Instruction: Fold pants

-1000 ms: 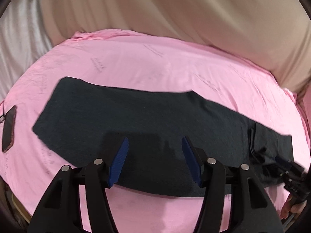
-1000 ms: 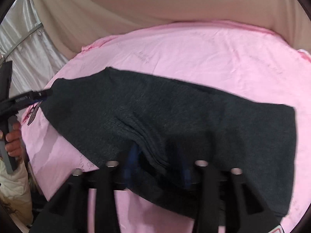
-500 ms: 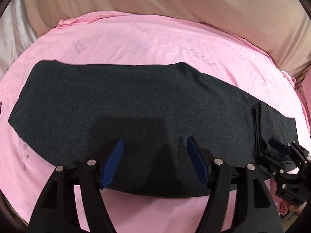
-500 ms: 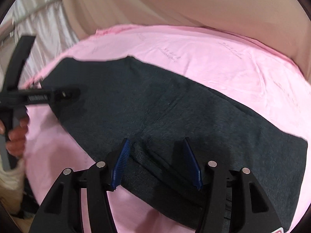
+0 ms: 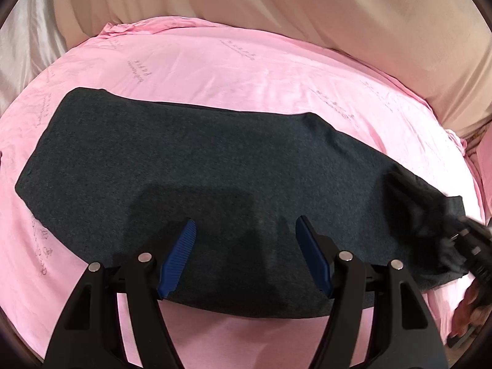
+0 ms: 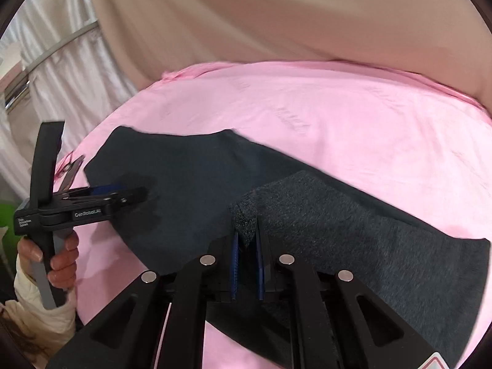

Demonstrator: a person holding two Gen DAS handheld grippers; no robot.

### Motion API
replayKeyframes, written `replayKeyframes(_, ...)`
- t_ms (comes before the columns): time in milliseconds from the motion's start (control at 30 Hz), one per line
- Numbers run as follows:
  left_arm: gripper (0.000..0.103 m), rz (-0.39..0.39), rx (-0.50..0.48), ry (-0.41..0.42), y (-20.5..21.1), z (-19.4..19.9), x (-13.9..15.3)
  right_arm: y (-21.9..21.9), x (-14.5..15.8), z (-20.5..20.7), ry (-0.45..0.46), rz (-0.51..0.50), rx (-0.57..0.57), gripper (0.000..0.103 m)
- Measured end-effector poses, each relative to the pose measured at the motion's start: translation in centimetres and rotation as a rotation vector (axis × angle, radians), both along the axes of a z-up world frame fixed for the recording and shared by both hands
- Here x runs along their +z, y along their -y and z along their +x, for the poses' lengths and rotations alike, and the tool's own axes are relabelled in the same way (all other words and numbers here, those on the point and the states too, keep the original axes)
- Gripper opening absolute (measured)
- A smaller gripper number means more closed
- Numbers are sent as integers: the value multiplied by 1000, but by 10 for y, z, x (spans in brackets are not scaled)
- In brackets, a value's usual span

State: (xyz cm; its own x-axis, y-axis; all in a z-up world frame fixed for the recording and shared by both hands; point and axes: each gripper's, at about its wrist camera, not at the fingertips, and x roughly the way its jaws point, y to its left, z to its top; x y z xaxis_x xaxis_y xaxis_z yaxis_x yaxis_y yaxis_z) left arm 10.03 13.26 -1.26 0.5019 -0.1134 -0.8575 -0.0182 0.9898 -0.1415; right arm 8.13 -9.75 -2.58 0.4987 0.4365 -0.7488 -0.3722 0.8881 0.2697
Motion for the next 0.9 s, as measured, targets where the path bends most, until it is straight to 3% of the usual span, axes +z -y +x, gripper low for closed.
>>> replayKeyframes(67,65,8,5,2,-2,0,1,-17,-25,8,-62,-25,38,14)
replayKeyframes(100,65,14,7,3,-4,-1,3,-17,-28,5,-28,-14,28,16)
replayKeyframes(167,66,17,8,4,-5,-1,5,-9,-26,3,-57,46,24,28)
replayKeyframes(233,71,7,-1,7,-4,0,10,12,-15,-6,-46,95,-26,32)
replayKeyframes(333,79,-88,-45,16,10,5,19,52,8,-31,23,93,-118,35)
replayKeyframes(433,82,-211,-115,-4,42,18,22,98,23,-59,80,47,-258,41)
replayKeyframes(533,81,-226,-155,-61,82,35,9,138,29,-88,107,-2,-384,46)
replayKeyframes(567,78,-231,-163,-81,92,39,2,150,30,-96,111,-15,-419,50)
replayKeyframes(633,46,-246,-188,-152,112,45,-15,174,26,-110,111,-29,-494,57)
replayKeyframes(667,43,-227,-185,-158,118,46,-20,183,23,-114,102,-22,-521,59)
replayKeyframes(700,22,-156,-178,-118,125,43,-18,194,20,-119,89,-9,-546,59)
replayKeyframes(733,12,-134,-185,-123,129,42,-19,204,14,-123,73,6,-571,59)
replayKeyframes(833,0,-153,-142,-113,118,39,-12,222,2,-125,36,45,-611,59)
replayKeyframes(900,0,-133,-116,-92,107,36,-5,227,-2,-123,25,87,-605,59)
